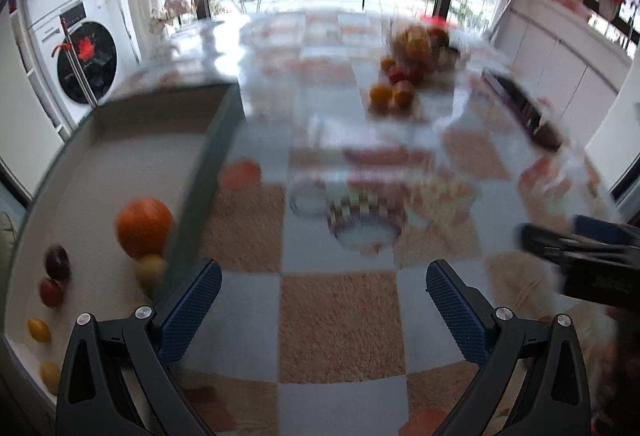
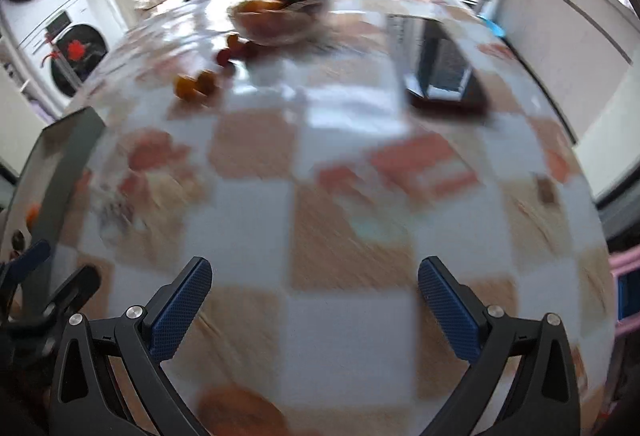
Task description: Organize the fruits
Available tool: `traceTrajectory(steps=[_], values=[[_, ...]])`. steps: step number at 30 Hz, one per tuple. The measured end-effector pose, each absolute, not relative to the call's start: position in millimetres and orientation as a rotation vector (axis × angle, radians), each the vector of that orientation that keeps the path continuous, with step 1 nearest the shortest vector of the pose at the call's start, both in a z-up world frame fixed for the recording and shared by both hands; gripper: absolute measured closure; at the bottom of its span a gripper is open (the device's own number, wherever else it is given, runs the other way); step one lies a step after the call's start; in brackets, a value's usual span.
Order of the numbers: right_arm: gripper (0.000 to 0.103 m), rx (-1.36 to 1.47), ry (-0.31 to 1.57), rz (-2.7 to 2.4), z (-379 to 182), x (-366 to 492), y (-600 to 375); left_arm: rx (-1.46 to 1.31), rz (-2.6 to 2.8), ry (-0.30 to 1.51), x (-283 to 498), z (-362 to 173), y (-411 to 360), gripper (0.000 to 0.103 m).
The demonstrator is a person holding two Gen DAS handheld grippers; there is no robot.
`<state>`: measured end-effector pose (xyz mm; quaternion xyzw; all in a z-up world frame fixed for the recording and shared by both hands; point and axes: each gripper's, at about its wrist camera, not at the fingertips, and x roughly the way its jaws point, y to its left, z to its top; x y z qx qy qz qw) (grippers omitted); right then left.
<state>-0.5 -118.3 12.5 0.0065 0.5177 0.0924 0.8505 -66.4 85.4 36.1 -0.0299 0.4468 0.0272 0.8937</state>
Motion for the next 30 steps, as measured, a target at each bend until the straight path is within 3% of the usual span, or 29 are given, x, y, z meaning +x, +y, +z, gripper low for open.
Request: traceTrajectory(steps=[4,7,10,15,17,20,30], values=[[0.001,-0.014,1.069,0.252,10,37,-82,-0.029,0.05,0.872,-59,67,98,0.002],[0.002,-0.043,1.039,0.276,9,62,-58,0.007,0.045,0.868,-49,83,107,0.019],[0.015,-0.054,1.004,0.295,10,81,-43,0.013,0.038,0.879,-36,90,117,0.028],[0.031,-0.065,0.964,0.331,12,106,-29,0.024,0.033,0.888,-12,92,119,0.028],[0.04,-0.061,0.949,0.363,13,109,-28,0.038,0.036,0.888,-2,91,116,0.028],[0.085,-0.063,0.94,0.428,13,104,-27,0.029,0.023,0.896,16,88,111,0.028],[0.086,0.068,0.962,0.403,23,74,-87,0.017,0.011,0.979,82,43,83,0.028]])
